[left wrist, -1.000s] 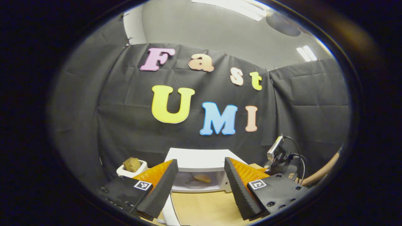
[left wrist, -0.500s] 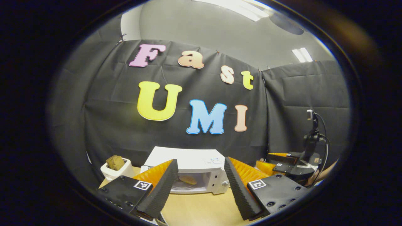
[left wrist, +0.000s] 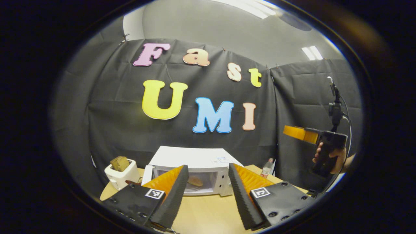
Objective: Open the microwave oven with the left hand, put the food in, and close the microwave oven.
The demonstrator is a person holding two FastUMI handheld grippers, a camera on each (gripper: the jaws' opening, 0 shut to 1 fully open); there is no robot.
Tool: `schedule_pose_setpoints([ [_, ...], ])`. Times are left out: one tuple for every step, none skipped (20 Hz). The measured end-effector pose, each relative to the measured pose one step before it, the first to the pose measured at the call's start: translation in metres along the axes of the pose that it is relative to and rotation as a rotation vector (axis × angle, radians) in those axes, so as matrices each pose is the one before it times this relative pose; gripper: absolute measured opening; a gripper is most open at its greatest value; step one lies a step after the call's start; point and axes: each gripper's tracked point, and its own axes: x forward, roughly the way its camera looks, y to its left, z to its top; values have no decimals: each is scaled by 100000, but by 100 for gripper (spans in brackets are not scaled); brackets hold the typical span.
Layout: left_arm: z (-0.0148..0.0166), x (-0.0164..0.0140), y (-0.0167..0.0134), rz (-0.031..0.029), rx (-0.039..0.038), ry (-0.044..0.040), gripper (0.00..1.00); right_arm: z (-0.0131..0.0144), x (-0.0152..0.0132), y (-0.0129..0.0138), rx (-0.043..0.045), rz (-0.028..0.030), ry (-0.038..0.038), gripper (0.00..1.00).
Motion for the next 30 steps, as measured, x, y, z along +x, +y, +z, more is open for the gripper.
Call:
schedule_pose_setpoints([
  [-116,-288,471,1542,766,361,74,222,26,-114,-215,-348,-207,85],
  [-87,-335,556,1607,578,225,67,116,43,-23,-9,-283,120,85],
  [-161,-504,1059,2693,1267,356,55,25,56,210,343,332,356,85],
  [-164,-518,1431,4132,1381,331,44,-131,54,194,347,638,726,85],
  [-170,-537,1668,4229,319,269,32,-276,-344,228,42,479,648,85],
  [78,-612,1553,4058,-597,-366,24,-201,105,54,-224,258,438,85],
  [-116,-569,1576,4154,-1030,-84,13,-157,106,153,-511,528,603,85],
  [-279,-490,1142,1397,-1786,318,7,-249,-5,167,-583,413,714,85],
  [-692,-451,731,140,-1289,1222,8,-137,97,241,-208,439,277,85],
  [-934,-576,1182,1831,-9,2066,7,49,25,146,177,589,66,85],
  [-1020,-368,1630,2830,907,2085,7,39,140,308,94,389,-30,85],
  [-1198,-483,1416,2698,736,2294,7,65,60,72,-173,399,-173,85],
  [-1519,-269,1232,2703,535,2641,7,-21,4,32,-380,231,49,85],
  [-1286,-330,1036,2084,548,2667,7,20,34,99,-263,420,-44,85],
  [-1310,-301,673,1617,1101,2195,7,116,50,226,-169,365,-184,85],
  [-1192,-140,616,1132,1252,1665,7,-3,54,100,-250,339,57,85],
  [-1053,-177,221,269,1255,2045,7,-1,107,95,-407,279,190,85],
  [-1027,-92,160,-242,981,1866,7,36,75,37,-338,316,109,85],
  [-1099,203,-96,-661,144,1971,7,146,30,95,23,347,-218,85],
  [-1315,185,-221,-1212,-840,2604,7,82,26,73,-13,146,-174,85],
  [-1639,142,-235,-1273,-671,3592,7,-73,13,9,-17,62,95,85],
  [-1262,75,-42,237,393,3106,7,-112,-42,44,157,39,296,85],
  [-734,9,-210,-533,420,1434,7,55,-5,-21,208,-39,154,85],
  [-251,-48,-481,-929,272,378,7,-42,39,-147,-56,-224,36,85],
  [-76,-33,-284,74,284,340,7,15,46,-177,-163,-442,145,85],
  [190,143,-31,169,-323,-760,7,-30,37,-89,-2,-357,132,85],
  [-30,35,-215,-586,-999,194,7,51,-13,-139,17,-255,12,85],
  [193,-50,-268,-845,-541,-91,7,89,-53,-216,12,-543,-99,85],
  [33,31,-611,-1212,289,-98,7,27,-85,-192,23,-211,41,85],
  [102,206,-218,310,1202,-198,7,20,86,-160,-98,-148,48,85],
])
